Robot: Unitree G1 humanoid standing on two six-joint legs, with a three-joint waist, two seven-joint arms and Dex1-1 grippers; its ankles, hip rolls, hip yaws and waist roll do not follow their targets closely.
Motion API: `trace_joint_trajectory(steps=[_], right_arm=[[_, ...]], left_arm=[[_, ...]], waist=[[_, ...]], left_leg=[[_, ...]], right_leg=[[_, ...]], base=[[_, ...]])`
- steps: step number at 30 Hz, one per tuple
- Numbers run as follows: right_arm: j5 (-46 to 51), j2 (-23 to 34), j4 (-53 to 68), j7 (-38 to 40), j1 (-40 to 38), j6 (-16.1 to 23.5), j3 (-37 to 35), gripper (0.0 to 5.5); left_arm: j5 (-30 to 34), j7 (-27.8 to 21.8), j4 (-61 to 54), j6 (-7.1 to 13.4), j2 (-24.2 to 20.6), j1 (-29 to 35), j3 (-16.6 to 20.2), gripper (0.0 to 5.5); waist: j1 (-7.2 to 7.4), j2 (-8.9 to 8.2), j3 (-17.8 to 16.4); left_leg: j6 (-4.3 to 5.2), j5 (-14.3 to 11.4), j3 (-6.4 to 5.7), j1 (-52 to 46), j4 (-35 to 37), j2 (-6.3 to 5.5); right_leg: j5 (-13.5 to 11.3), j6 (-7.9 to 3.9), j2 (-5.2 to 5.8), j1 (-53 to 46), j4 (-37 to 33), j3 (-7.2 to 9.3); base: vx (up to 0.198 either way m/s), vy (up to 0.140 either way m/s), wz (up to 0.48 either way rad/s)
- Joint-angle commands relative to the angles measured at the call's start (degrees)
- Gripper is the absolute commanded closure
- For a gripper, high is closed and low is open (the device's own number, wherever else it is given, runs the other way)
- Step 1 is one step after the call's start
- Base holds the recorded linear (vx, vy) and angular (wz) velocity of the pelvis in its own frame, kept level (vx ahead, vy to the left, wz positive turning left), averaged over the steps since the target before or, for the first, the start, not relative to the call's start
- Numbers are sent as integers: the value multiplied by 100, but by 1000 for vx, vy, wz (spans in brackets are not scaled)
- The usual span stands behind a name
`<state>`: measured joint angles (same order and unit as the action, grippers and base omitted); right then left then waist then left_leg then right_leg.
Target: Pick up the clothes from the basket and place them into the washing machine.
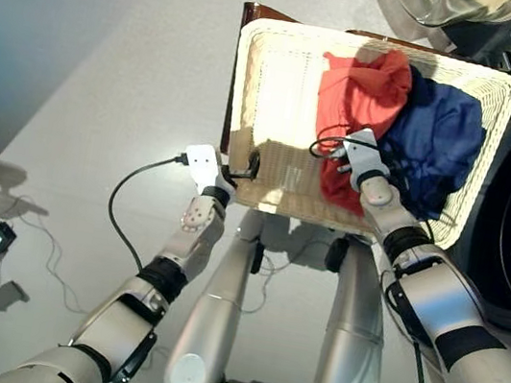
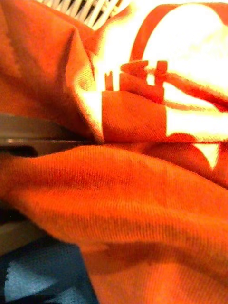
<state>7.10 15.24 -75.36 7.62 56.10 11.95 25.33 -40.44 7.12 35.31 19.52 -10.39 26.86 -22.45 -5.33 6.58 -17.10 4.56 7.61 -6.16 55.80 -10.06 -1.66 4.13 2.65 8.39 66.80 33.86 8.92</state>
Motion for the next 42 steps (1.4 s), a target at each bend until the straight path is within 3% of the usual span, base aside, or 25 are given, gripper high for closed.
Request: trace_joint_trajectory(steps=[1, 6, 7, 8, 15, 19, 21, 22, 24, 26, 33, 37, 42], right_arm=[[205, 488, -436, 466, 249, -349, -198, 550], [350, 416, -284, 570, -63, -284, -378, 550], [379, 391, -250, 586, -137, -273, -424, 550], [418, 362, -190, 618, -211, -253, -456, 550], [960, 87, 600, 943, -1004, 76, -889, 550], [1732, 43, 1415, 1423, -1565, 546, -1713, 550], [1696, 54, 1631, 1528, -1663, 613, -1780, 550], [1847, 144, 2096, 1749, -1824, 891, -2170, 550], [1770, 202, 2314, 1948, -1844, 987, -2350, 550], [1662, 402, 2633, 2539, -1734, 1300, -2930, 550], [1670, 1032, 2395, 3419, -1066, 1396, -3530, 550], [1734, 1639, 2164, 3685, -404, 1379, -3473, 550], [1192, 2209, 2192, 4555, 176, 1324, -3407, 550]], left_arm=[[75, -81, -65, 111, -70, 2, 98, 0], [32, -169, 126, 99, 6, -148, 134, 0], [26, -196, 234, 76, 32, -184, 141, 0], [27, -202, 273, 82, 13, -213, 159, 0], [71, -104, 629, 125, 84, -469, 397, 0], [120, 106, 748, 266, 141, -638, 580, 0], [128, 125, 705, 302, 131, -685, 617, 0], [160, 164, 618, 394, 142, -775, 669, 0], [210, 178, 560, 419, 146, -854, 672, 0], [291, 146, 411, 488, 143, -1006, 637, 0], [320, 118, 444, 512, 39, -1096, 572, 0], [323, 141, 353, 519, -90, -1058, 513, 0], [385, 252, 312, 549, -165, -949, 458, 0]], waist=[[21, 171, -262], [137, 129, -185], [169, 112, -164], [207, 97, -163], [463, -39, -87], [614, -28, -73], [625, -11, -59], [663, 66, -68], [660, 104, -56], [659, 247, -40], [581, 471, 57], [505, 571, 12], [409, 637, -4]], left_leg=[[-178, -650, 158, -510, -339, -12], [-119, -583, 228, -1097, -63, 30], [-120, -586, 245, -1227, -32, 27], [-148, -451, 270, -1235, -25, 11], [-140, -487, 406, -1749, 101, 50], [-173, -555, 515, -1914, 103, 38], [-178, -561, 538, -1905, 103, 31], [-194, -584, 590, -1884, 113, 17], [-206, -592, 609, -1852, 107, 13], [-221, -604, 657, -1792, 126, -10], [-239, -650, 708, -1622, 148, -72], [-250, -718, 760, -1320, -8, -103], [-329, -892, 765, -746, -557, -84]], right_leg=[[-170, -852, -10, -996, -870, -41], [-296, -871, -60, -1599, -1306, -42], [-324, -867, -82, -1744, -1393, -45], [-508, -817, -90, -1803, -1519, -27], [-692, -844, -137, -2432, -2076, -141], [-752, -863, -187, -2626, -2252, -288], [-763, -866, -190, -2596, -2275, -320], [-768, -883, -191, -2541, -2278, -381], [-774, -885, -188, -2504, -2277, -409], [-773, -904, -175, -2422, -2290, -464], [-717, -919, -161, -2110, -2175, -593], [-703, -913, -144, -1802, -2043, -656], [-585, -892, -162, -1268, -1573, -726]], base=[[0, 0, 0], [0, 0, 0], [-108, 22, -152], [-97, 20, -169], [-19, 4, -142], [-8, 10, -54], [-25, 44, -236], [-23, 60, -196], [-9, 58, -185], [21, 69, -168], [6, 8, -2], [0, 0, 0], [0, 0, 0]])
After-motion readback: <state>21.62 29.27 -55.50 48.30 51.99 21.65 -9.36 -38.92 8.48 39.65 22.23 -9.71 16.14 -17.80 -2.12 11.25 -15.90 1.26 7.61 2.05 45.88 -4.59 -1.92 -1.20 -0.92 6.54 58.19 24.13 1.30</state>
